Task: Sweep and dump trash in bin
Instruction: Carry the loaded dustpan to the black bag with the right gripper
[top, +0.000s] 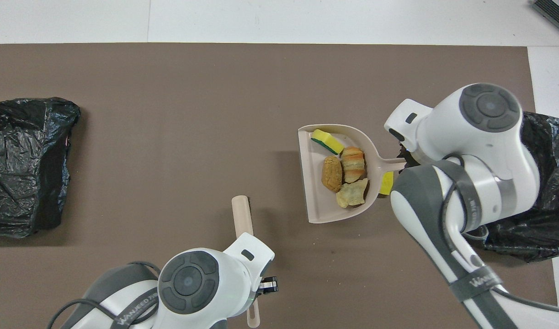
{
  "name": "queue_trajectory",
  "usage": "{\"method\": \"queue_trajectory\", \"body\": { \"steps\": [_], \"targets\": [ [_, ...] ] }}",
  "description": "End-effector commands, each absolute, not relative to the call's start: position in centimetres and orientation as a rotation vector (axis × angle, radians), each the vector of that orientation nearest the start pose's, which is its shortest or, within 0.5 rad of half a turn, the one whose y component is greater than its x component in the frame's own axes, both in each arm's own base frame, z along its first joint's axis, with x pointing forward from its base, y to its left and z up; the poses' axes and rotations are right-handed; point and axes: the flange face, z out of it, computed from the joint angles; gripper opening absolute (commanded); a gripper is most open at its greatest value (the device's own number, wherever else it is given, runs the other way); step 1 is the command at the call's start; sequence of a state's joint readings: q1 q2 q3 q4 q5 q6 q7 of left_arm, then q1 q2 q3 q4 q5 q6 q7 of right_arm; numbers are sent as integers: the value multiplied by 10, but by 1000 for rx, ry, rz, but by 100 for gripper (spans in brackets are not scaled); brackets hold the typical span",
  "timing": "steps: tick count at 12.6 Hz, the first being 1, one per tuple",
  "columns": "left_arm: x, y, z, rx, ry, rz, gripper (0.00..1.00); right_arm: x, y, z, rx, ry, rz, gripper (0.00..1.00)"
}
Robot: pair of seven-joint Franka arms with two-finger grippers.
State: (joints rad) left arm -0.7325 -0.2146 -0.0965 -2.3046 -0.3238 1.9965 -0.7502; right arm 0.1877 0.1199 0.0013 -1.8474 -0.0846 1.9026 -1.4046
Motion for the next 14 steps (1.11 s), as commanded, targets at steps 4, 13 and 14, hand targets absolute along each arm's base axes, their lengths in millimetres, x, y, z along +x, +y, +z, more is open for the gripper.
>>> {"method": "queue_trajectory", "body": {
  "steps": [4,13,14],
  "targets": [
    [287,-360,381,-3189,-90,420,0,596,-13,495,2105,2278,-113,0],
    [294,-360,358,-3245,29,332,0,557,-231,521,1993,2202,-345,0],
    [298,-358,358,-3252,12,322,0,554,-243,524,1975,2160,-395,0]
  ]
}}
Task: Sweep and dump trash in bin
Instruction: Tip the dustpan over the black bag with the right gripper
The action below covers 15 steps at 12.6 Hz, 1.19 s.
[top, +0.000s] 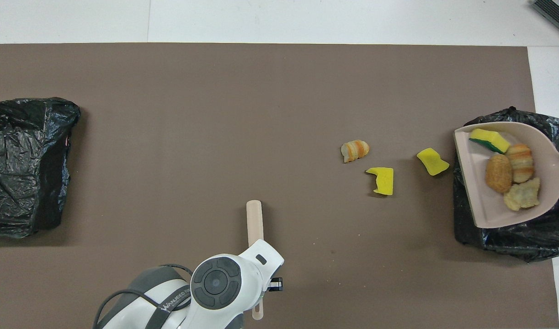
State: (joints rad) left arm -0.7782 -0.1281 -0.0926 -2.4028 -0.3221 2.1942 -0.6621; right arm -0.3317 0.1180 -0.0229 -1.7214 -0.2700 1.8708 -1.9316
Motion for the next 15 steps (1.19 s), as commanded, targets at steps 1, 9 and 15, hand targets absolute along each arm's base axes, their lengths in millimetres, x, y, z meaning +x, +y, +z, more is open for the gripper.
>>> {"method": "queue_trajectory", "body": {
  "steps": [1,9,15],
  "targets": [
    [297,-357,353,-3248,8,323,0,545,-256,528,1998,2089,-452,0],
    [308,-350,343,-3231,-114,347,100,503,-241,516,1910,1642,-775,0],
    [397,-288,393,-3282,-304,320,100,507,-214,549,1722,1599,-905,0]
  ]
}}
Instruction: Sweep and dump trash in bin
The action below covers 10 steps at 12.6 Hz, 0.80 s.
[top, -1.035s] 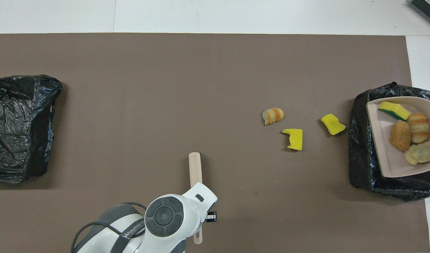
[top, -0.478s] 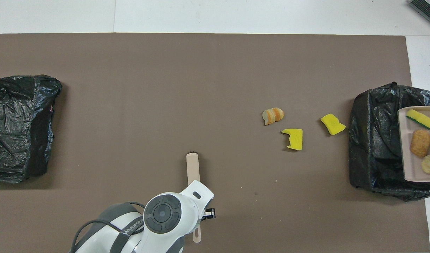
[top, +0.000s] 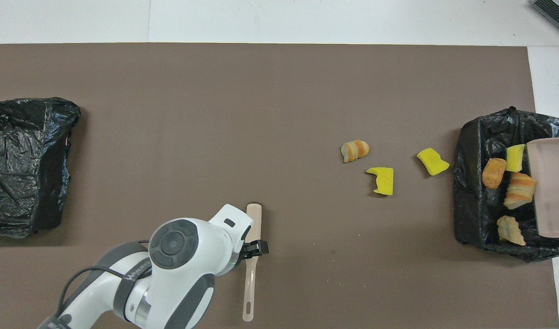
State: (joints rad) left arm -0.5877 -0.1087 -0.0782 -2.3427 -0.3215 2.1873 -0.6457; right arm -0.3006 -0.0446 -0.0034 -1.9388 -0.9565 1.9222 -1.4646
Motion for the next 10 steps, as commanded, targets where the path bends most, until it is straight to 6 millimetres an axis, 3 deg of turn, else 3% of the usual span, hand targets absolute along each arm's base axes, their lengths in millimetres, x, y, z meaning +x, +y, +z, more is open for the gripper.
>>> {"method": "queue_trajectory", "body": {
  "steps": [1,4,5,8,10],
  "targets": [
    [411,-270,401,-3295,-318,300,100,504,-211,557,1710,1585,-912,0],
    [445,-212,432,-3328,-324,265,100,499,-208,579,1726,1565,-870,0],
    [452,-192,434,-3321,-292,297,100,496,-204,583,1782,1578,-810,0],
    [468,-132,435,-3277,-163,275,100,495,-177,581,1929,1635,-695,0],
    [484,-99,460,-3230,-82,225,100,498,-166,574,2067,1620,-568,0]
  ]
}}
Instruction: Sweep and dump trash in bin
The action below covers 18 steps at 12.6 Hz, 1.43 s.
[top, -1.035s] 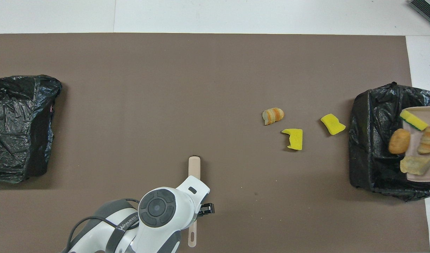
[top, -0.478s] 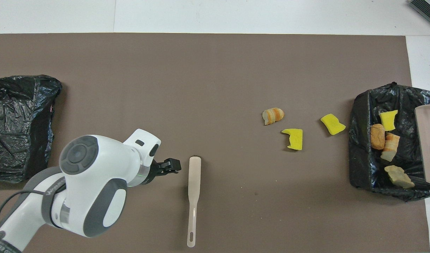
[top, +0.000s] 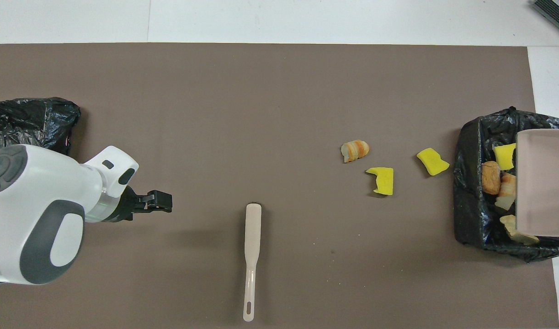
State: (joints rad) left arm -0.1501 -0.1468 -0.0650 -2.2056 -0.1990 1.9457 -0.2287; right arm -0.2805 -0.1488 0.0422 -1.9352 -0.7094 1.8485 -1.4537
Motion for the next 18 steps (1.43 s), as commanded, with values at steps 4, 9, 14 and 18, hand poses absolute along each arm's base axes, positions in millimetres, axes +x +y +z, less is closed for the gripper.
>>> {"method": "queue_trajectory", "body": {
  "steps": [4,9,14,18],
  "targets": [
    [502,-56,530,-3207,-16,173,100,502,-129,562,-2990,-1787,500,0],
    [495,-33,610,-3187,-10,95,100,506,-63,532,-3142,-1132,319,0],
    [483,-29,638,-3143,4,80,100,533,19,489,-3157,-490,259,0],
    [483,-24,639,-3142,-27,70,100,557,96,472,-3068,-89,218,0]
  ]
}}
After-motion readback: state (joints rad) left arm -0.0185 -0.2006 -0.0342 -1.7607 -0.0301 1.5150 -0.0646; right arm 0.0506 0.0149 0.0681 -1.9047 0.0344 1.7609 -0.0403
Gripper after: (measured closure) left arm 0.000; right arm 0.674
